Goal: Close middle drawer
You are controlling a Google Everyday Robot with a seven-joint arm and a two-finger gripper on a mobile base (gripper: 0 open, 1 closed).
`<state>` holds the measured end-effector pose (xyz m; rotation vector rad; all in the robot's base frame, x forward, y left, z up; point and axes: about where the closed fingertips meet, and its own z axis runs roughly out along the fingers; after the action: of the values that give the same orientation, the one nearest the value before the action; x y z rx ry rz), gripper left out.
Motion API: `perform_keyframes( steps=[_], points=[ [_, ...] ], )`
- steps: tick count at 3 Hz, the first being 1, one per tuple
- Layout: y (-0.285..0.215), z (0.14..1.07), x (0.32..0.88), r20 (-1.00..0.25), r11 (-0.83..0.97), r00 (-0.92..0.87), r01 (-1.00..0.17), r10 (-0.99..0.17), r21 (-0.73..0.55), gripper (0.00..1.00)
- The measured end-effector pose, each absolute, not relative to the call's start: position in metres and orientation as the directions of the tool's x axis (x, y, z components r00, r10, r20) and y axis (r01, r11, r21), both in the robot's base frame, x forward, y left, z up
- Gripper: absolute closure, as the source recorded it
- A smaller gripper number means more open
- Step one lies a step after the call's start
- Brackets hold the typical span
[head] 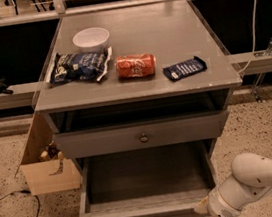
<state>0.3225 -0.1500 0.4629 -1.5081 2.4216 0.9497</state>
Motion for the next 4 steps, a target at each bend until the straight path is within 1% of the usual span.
perform_keyframes(
  steps=[1, 2, 4],
  points=[
    [-0.158, 0.45, 0.313, -0.417, 0.309, -0.523, -0.821, -0.743, 0.48, 0.0],
    [-0.157, 0.419, 0.305, -0.418, 0.314, -0.566, -0.787, -0.711, 0.531, 0.0],
    [-0.157, 0.414, 0.302, -0.393, 0.326, -0.579, -0.773, -0.714, 0.545, 0.0]
  ],
)
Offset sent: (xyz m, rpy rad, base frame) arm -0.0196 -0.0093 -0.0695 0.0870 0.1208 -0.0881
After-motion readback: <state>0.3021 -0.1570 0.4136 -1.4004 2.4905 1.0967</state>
